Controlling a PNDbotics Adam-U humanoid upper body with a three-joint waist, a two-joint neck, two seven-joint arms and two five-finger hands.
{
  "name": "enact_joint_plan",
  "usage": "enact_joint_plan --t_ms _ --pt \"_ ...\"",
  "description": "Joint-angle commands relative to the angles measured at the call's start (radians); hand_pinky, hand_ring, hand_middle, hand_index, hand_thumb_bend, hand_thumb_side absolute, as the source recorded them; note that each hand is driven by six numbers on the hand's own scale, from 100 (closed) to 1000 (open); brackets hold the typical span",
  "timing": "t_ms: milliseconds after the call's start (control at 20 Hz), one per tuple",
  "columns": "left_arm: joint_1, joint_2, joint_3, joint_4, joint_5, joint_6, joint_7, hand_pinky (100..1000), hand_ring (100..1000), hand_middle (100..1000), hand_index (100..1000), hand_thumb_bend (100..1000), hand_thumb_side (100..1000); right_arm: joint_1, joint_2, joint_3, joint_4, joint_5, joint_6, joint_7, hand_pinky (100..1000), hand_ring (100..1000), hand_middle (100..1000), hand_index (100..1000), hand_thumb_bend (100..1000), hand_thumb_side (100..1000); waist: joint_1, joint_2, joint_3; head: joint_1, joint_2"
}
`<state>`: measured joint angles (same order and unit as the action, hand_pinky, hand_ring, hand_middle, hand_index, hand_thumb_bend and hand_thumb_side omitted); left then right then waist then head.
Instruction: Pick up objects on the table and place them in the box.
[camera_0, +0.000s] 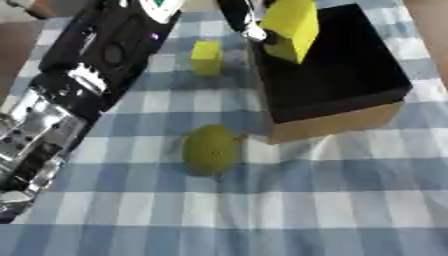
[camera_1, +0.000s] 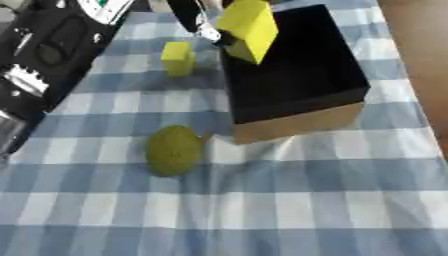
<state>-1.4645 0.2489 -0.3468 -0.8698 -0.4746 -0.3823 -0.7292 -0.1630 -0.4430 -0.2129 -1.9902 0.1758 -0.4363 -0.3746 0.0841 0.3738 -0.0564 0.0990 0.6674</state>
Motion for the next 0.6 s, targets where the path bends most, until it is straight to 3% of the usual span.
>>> enact_joint_plan --t_ms 50,350,450,500,600 --pt "-0.023 -0.006 0.019 0.009 -0.018 -0.111 -0.079 800 613 407 541 100 156 -0.015 -0.009 -0.001 -0.01 -0.017 0.0 0.01 899 1000 450 872 100 470 0.008 -0.003 -0.004 0.013 -0.014" --pt "0.0 -0.031 0.031 0.05 -0.107 -0.162 -0.044 813 652 461 603 100 140 -0.035 0.0 0.006 -0.01 -0.038 0.006 0.025 901 1000 450 873 100 470 0.012 0.006 -0.022 0.033 -0.019" --pt "0.006 -0.038 0.034 0.065 -0.136 -0.19 -0.043 834 704 532 681 100 182 -0.036 0.004 0.009 -0.01 -0.056 0.013 0.032 903 1000 447 873 100 470 0.013 0.008 -0.027 0.031 -0.015" --pt "0.007 -0.04 0.035 0.071 -0.145 -0.205 -0.045 871 772 650 808 169 254 -0.035 0.005 0.008 -0.01 -0.062 0.016 0.035 903 1000 445 872 100 470 0.014 0.009 -0.028 0.031 -0.014" --pt "0.007 -0.04 0.038 0.075 -0.158 -0.239 -0.049 912 837 770 895 286 369 -0.033 0.005 0.005 -0.01 -0.069 0.021 0.039 903 1000 444 872 100 470 0.016 0.009 -0.028 0.03 -0.009"
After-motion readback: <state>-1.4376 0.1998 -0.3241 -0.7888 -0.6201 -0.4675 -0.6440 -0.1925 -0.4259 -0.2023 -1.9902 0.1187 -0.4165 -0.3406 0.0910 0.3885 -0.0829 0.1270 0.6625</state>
